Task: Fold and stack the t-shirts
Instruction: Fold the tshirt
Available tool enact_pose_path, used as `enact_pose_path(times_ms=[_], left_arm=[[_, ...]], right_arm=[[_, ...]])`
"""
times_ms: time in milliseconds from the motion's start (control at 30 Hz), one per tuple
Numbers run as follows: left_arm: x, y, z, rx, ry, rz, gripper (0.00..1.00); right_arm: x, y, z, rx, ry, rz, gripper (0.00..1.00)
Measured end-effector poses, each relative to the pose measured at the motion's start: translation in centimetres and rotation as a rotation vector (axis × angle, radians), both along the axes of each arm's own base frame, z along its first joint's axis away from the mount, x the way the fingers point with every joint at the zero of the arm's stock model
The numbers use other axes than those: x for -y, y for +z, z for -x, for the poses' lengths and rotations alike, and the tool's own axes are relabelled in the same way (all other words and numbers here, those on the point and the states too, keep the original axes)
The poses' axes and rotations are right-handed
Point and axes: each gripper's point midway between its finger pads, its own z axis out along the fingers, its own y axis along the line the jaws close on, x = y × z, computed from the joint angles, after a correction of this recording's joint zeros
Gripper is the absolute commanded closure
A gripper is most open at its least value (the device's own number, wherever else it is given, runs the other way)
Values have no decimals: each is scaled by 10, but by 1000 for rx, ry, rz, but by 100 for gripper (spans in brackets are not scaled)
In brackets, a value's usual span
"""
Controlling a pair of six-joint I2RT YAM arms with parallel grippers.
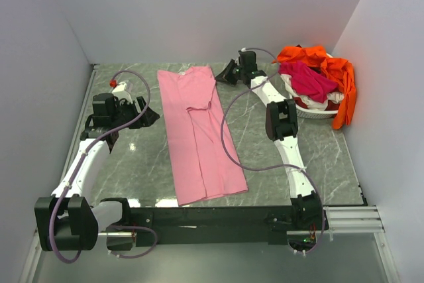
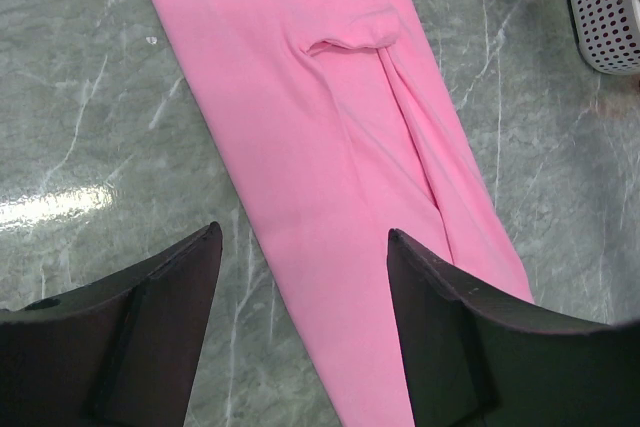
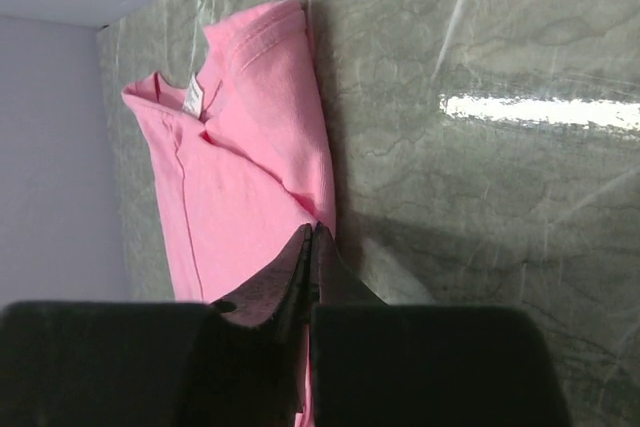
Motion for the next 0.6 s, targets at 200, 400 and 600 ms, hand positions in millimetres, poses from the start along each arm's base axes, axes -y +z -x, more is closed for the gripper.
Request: enact_pose_path(times_ms=[200,400,600], left_arm=[[0,0,0,0,0,0,27],[0,0,0,-1,0,0,27],[0,0,0,-1,0,0,27]], right_arm=[[-1,7,-1,19,11,-2,100],[-2,14,-2,40,26,0,100],[-11,16,4,51,57,11,100]])
